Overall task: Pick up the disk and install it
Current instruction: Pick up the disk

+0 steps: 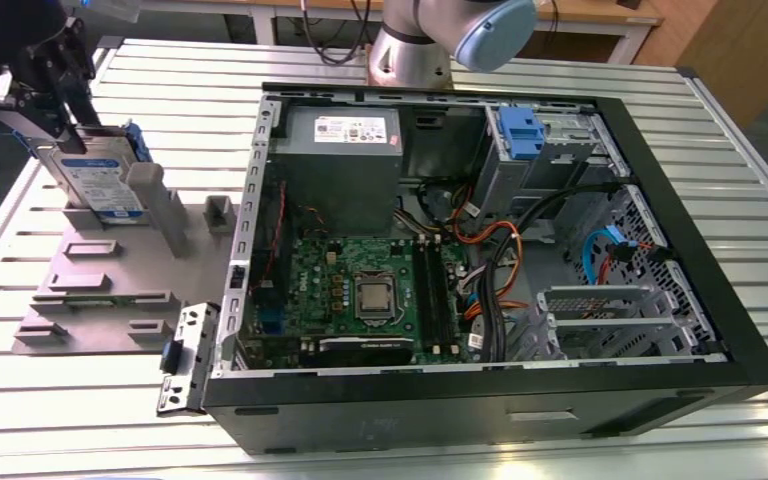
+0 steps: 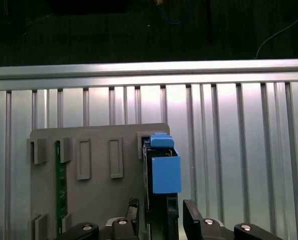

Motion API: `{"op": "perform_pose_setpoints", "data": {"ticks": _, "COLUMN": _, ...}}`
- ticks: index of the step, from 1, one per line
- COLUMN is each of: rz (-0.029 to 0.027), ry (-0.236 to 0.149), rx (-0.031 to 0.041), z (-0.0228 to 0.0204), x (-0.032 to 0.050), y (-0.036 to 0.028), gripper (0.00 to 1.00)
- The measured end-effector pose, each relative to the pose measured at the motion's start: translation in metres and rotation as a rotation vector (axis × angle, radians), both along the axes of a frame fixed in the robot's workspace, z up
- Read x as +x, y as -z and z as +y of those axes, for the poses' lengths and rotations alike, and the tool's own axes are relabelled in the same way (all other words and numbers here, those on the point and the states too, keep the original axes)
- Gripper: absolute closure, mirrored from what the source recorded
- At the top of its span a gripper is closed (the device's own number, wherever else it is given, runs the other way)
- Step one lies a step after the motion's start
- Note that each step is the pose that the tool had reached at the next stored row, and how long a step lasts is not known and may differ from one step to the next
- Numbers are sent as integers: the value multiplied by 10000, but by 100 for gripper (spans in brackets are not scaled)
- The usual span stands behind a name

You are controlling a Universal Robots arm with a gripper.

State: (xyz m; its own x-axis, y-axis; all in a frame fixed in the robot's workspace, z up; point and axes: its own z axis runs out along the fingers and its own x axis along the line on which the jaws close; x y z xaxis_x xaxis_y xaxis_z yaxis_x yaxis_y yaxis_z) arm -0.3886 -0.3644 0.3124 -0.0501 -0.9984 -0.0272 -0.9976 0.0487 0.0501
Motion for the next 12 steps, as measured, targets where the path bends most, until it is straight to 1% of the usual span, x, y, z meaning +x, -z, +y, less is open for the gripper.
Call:
{"op": "perform_pose_setpoints", "data": {"ticks": 4, "rz": -2, "ry": -52, "rx": 0, "z": 0, "x": -5, "y": 64, "gripper": 53}}
{"op": "perform_pose_setpoints", "data": {"ticks": 7, "rz": -2, "ry": -85, "rx": 0, "z": 0, "x": -7, "y": 101, "gripper": 53}}
{"op": "perform_pose_setpoints", "data": {"ticks": 12, "rz": -1, "ry": -87, "rx": -1, "z": 0, "x": -7, "y": 112, "gripper": 53}}
